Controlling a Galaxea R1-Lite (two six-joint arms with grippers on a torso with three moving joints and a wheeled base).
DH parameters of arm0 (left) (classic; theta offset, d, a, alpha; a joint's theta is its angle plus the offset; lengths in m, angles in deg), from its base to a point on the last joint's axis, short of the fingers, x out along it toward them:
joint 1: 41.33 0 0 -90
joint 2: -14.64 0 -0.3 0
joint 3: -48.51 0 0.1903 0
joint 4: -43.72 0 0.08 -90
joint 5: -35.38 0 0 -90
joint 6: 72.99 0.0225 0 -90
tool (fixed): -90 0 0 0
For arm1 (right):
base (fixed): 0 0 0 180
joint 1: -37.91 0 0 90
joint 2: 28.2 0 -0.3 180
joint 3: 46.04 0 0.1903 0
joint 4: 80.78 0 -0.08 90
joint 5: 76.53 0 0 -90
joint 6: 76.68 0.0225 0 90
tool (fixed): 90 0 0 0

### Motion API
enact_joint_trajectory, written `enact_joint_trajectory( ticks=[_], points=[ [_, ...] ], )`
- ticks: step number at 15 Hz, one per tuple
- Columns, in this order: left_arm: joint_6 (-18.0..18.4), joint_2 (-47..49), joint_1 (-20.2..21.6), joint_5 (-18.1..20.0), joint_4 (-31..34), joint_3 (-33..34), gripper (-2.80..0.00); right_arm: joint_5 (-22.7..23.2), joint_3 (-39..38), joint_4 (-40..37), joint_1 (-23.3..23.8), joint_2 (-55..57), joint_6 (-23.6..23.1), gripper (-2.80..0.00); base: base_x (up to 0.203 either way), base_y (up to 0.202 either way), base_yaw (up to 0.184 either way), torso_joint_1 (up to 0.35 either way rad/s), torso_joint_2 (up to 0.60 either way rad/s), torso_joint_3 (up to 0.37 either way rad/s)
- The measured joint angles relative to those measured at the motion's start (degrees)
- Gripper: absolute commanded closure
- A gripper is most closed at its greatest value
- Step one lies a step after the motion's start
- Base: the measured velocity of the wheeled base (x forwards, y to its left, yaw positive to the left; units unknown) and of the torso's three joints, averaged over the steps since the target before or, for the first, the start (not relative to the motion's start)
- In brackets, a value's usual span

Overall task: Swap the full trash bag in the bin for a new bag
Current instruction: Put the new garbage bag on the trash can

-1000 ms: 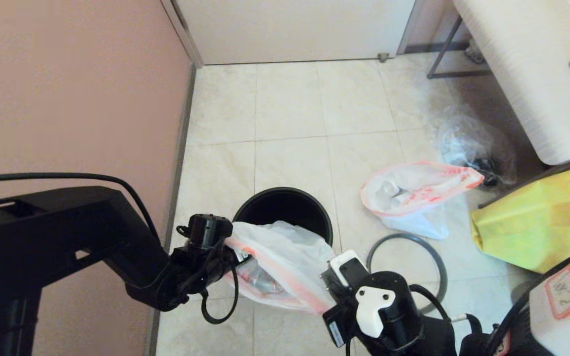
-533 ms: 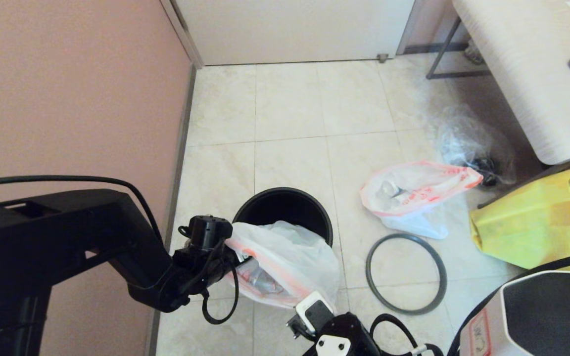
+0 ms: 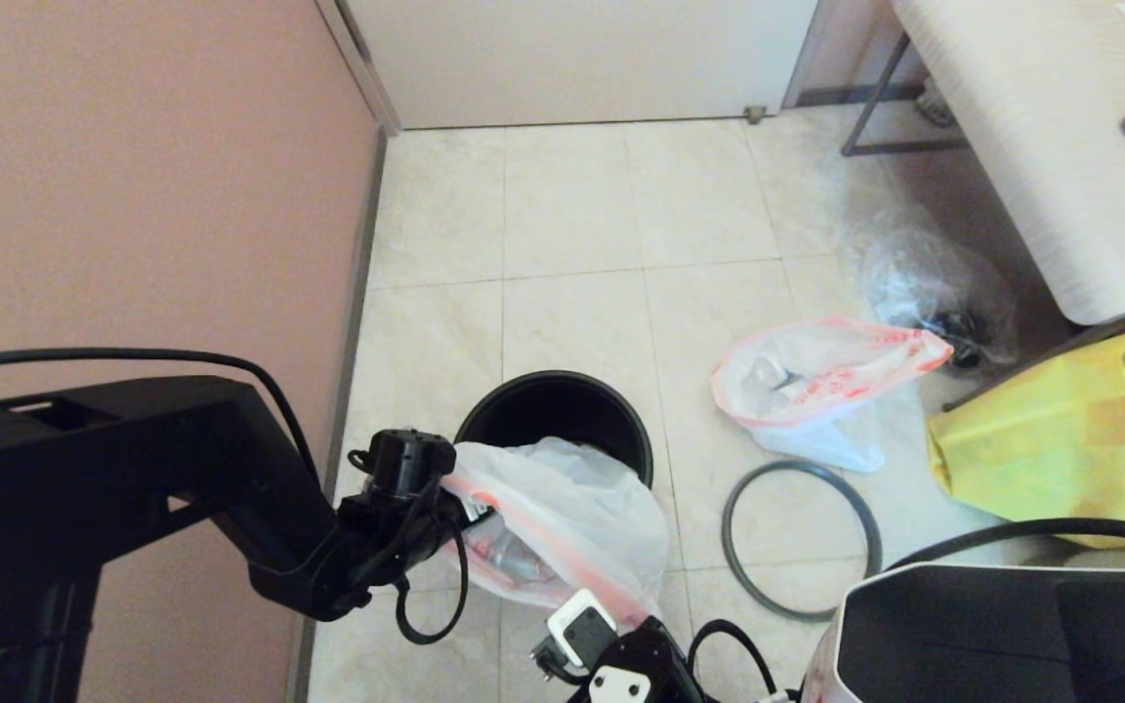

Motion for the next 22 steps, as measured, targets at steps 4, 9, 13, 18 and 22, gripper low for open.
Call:
enact_joint_trajectory(
  ticks=[4,9,13,18,22],
  points=[
    [-0.01,0.01,0.04,0.02,-0.09,0.17,0.00,0.10,2.68,0.82,6.08,0.73,-6.08,0.00,0.000,0.000,0.000,0.000,0.00,0.000],
    [0.00,0.04,0.17,0.10,0.02,0.13,0.00,0.55,2.81,0.81,9.16,0.62,-6.75,0.00,0.000,0.000,0.000,0.000,0.00,0.000],
    [-0.02,0.00,0.37,1.38,-0.15,0.94,0.00,3.37,3.07,0.38,13.38,-0.07,-6.79,0.00,0.000,0.000,0.000,0.000,0.00,0.000],
    [0.06,-0.27,0.45,2.75,-2.85,3.63,0.00,5.56,7.85,-4.09,16.03,-0.46,-6.66,0.00,0.000,0.000,0.000,0.000,0.00,0.000],
    [1.58,-0.33,0.43,3.67,-6.95,6.32,0.00,6.19,14.38,-11.06,17.73,0.17,-6.18,0.00,0.000,0.000,0.000,0.000,0.00,0.000]
  ],
)
